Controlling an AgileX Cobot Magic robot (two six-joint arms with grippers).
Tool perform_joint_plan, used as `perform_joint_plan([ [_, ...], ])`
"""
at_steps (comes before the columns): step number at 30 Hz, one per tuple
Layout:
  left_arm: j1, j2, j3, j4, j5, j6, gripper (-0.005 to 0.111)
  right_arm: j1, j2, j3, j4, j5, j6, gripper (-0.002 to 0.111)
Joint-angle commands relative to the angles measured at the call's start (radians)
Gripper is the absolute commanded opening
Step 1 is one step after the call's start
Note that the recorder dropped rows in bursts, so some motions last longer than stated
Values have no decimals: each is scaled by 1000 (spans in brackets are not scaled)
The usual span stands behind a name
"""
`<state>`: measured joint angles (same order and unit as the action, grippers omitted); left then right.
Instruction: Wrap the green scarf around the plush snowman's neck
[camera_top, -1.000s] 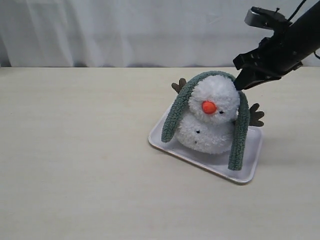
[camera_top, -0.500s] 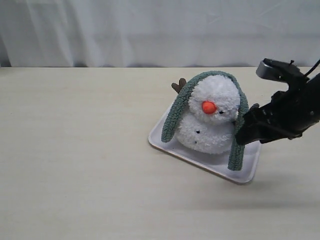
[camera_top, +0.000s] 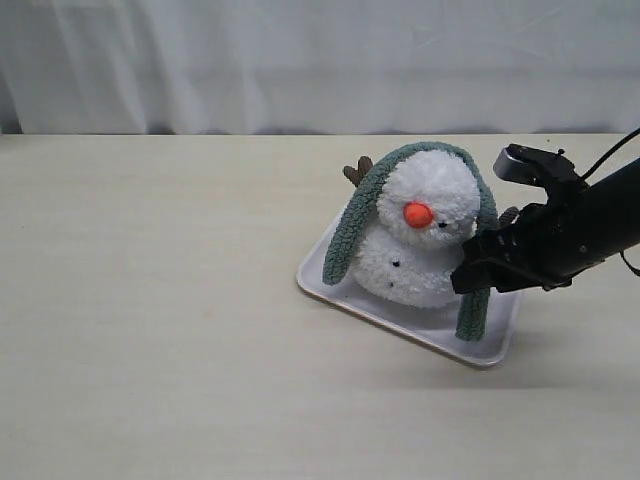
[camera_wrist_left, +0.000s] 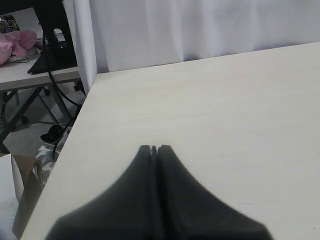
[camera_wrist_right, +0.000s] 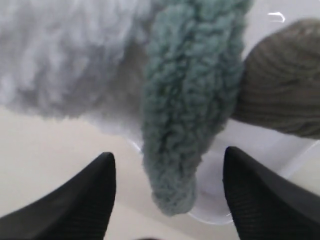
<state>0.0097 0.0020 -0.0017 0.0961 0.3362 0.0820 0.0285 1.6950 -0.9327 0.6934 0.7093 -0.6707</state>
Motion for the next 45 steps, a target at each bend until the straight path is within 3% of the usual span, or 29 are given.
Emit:
perform_joint_plan([
  [1,1,-2,2,-1,-13,0,0,-3,25,5,55,-39,-17,56],
  [10,1,-2,2,-1,-13,0,0,-3,58,5,80,-17,-46,4],
  [18,1,-2,2,-1,-13,0,0,-3,30,5,245,100,-140,4],
  [27,1,-2,2,-3,-13,0,0,-2,42,11,371,90,-198,4],
  [39,1,-2,2,-3,-13,0,0,-2,117,20,392,113,-320,4],
  [41,1,-2,2,-3,-13,0,0,-2,115,18,392,130,-334,9],
  [45,1,-2,2,-3,-13,0,0,-2,113,15,388,130,-336,32],
])
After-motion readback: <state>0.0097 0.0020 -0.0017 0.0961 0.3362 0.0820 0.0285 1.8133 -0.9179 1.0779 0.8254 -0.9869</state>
